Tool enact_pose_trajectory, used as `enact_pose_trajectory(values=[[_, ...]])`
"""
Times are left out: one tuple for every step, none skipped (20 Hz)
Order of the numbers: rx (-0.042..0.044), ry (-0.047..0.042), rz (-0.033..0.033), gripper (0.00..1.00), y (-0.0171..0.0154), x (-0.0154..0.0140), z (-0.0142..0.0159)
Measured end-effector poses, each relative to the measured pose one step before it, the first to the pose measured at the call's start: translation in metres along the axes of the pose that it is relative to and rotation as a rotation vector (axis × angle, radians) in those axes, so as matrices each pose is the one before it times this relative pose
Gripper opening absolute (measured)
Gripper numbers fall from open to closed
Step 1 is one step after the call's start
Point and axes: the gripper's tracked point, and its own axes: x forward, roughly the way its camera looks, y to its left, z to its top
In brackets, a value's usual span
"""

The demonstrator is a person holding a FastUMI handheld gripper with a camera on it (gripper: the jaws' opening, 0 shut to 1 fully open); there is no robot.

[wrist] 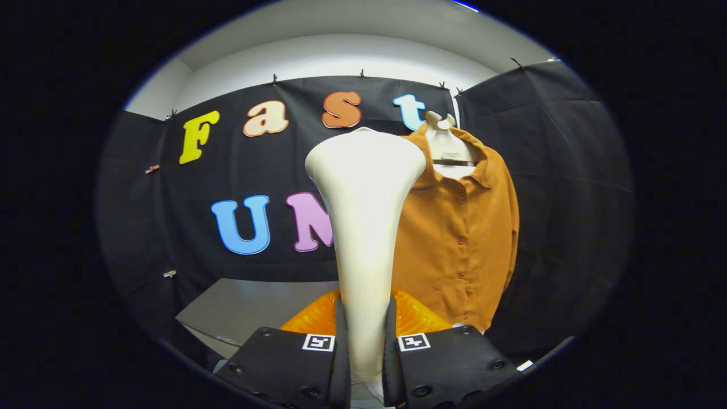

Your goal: Iron the clothes twice with a garment steamer, once on the left side and once on the right side.

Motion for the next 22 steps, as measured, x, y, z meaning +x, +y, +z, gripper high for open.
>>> enact_pose_trajectory(values=[[-0.00646, -0.00319, 0.02670, 0.26, 0.01803, -0.00244, 0.00060], [-0.00755, -0.00376, 0.02489, 0.26, 0.01773, -0.00229, -0.00012], [-0.00831, -0.00348, 0.02207, 0.26, 0.01552, -0.00272, -0.00067], [-0.00647, -0.00257, 0.01843, 0.26, 0.01467, -0.00161, -0.00015], [-0.00406, -0.00134, 0.01711, 0.26, 0.01268, -0.00150, -0.00109], [-0.00177, -0.00075, 0.01738, 0.26, 0.01260, -0.00051, -0.00061], [-0.00255, 0.00076, 0.01672, 0.26, 0.01135, 0.00019, -0.00128], [-0.00204, 0.00160, 0.01432, 0.26, 0.01033, 0.00008, -0.00120], [-0.00348, 0.00138, 0.01209, 0.26, 0.00871, -0.00016, -0.00132], [-0.00212, 0.00164, 0.00977, 0.26, 0.00753, 0.00041, -0.00113], [-0.00184, 0.00159, 0.00806, 0.26, 0.00574, 0.00049, -0.00161], [-0.00178, 0.00127, 0.00524, 0.26, 0.00477, 0.00104, -0.00032], [-0.00136, 0.00035, 0.00390, 0.26, 0.00354, 0.00063, -0.00087], [-0.00141, -0.00042, 0.00182, 0.26, 0.00233, 0.00073, 0.00002], [-0.00156, -0.00036, -0.00096, 0.26, 0.00053, 0.00127, -0.00004], [-0.00086, 0.00051, -0.00182, 0.26, 0.00024, 0.00083, -0.00051], [-0.00076, 0.00065, -0.00119, 0.26, -0.00072, 0.00054, -0.00069], [-0.00060, 0.00044, -0.00080, 0.26, -0.00032, 0.00054, 0.00002], [-0.00136, -0.00122, -0.00181, 0.26, -0.00036, 0.00087, 0.00031], [-0.00124, -0.00130, -0.00232, 0.26, -0.00103, 0.00087, 0.00096], [-0.00063, -0.00261, -0.00188, 0.26, -0.00202, 0.00050, 0.00003], [-0.00136, -0.00243, -0.00270, 0.26, -0.00167, 0.00053, 0.00080]])
